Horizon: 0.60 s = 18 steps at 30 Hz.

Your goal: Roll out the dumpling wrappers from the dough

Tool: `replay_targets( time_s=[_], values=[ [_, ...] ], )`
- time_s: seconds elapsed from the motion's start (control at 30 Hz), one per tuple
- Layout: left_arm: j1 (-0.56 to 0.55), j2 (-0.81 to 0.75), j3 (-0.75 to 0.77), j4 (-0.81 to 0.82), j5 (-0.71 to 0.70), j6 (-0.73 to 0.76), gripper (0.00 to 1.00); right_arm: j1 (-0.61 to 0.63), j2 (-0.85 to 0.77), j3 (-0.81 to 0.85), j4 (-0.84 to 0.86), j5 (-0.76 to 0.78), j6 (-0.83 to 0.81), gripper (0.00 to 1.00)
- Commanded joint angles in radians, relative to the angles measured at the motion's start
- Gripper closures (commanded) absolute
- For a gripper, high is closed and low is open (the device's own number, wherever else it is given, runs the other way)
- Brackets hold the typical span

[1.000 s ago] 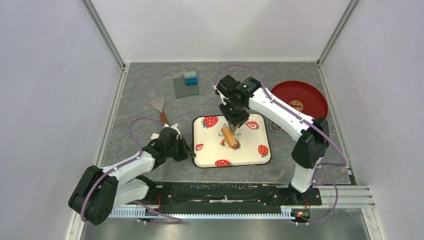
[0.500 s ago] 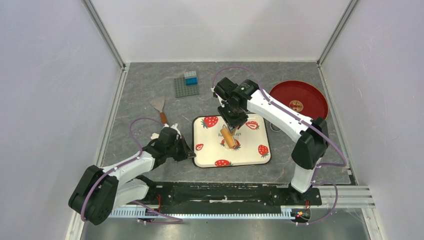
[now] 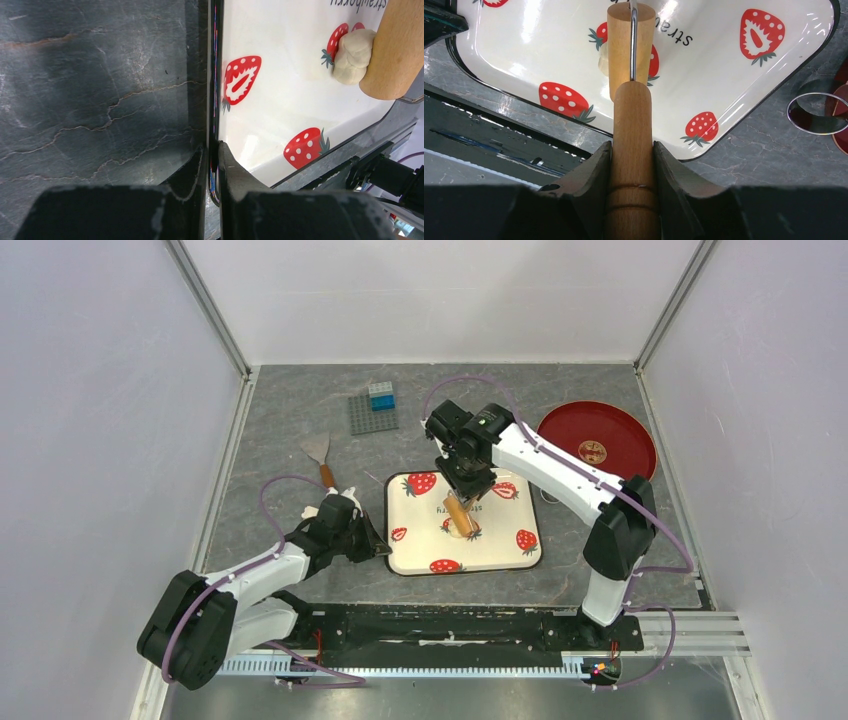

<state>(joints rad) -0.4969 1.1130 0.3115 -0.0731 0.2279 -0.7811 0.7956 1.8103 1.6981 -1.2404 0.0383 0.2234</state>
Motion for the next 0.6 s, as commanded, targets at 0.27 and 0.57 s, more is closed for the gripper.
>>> replay_targets(
  time_s=[0.27,0.57],
  values=[
    [0.001,0.035,-0.028,-0.1,-0.068,-0.003,0.98,0.054,0.017,-0.052,0.038,-0.065,0.009,1.0],
    [0.001,0.037,-0.028,-0.1,-0.068,-0.004,0.98,0.073,0.011,-0.048,0.053,-0.093,0.016,1.0]
  ],
)
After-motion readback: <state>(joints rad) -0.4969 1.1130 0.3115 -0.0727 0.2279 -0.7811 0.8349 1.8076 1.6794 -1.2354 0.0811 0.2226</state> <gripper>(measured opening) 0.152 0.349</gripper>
